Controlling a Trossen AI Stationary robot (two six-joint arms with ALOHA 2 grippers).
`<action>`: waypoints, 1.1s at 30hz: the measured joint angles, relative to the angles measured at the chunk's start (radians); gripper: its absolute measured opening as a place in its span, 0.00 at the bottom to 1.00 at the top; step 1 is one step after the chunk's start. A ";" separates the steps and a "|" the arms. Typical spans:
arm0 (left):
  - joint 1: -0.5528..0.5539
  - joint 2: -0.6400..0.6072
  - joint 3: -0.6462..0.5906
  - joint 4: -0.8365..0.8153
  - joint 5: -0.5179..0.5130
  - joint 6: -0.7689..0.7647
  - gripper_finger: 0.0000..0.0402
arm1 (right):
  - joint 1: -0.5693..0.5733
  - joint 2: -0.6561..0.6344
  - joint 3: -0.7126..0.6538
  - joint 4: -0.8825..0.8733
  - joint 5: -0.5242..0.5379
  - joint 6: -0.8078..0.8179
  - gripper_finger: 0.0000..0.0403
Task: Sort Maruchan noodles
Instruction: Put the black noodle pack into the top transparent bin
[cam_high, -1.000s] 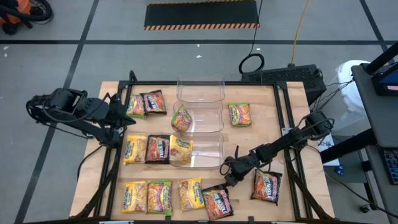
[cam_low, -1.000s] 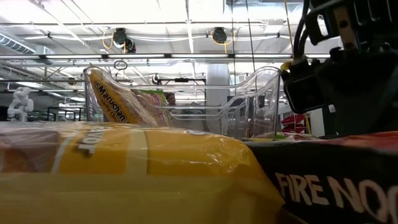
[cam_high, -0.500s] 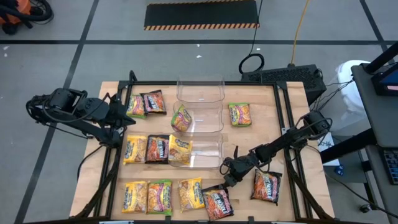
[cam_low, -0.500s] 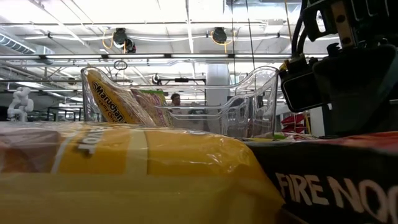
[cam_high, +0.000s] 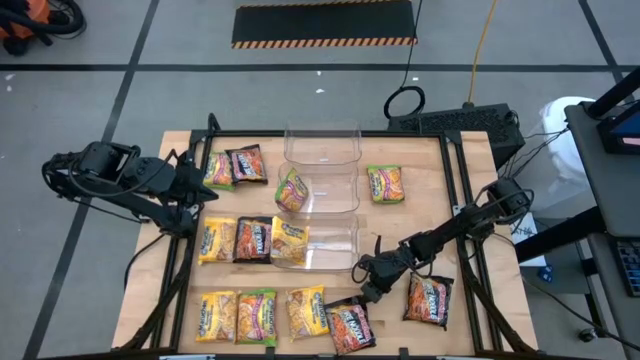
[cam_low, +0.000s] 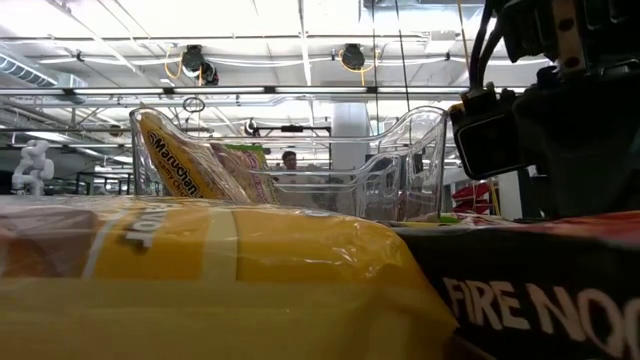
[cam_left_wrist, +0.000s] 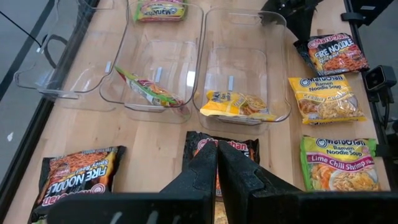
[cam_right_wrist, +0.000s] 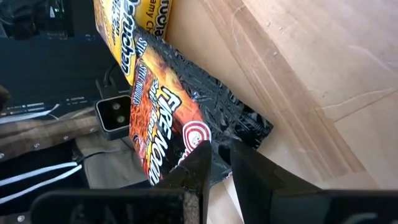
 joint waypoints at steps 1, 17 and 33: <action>0.000 0.000 0.000 0.000 0.000 0.000 0.05 | -0.002 0.000 0.000 0.000 -0.001 -0.007 0.13; 0.000 0.000 0.000 0.001 0.000 0.002 0.05 | -0.046 -0.085 -0.002 -0.153 -0.057 -0.084 0.13; 0.000 0.000 0.000 0.001 0.000 -0.007 0.05 | -0.037 -0.079 -0.003 -0.097 -0.075 -0.061 0.13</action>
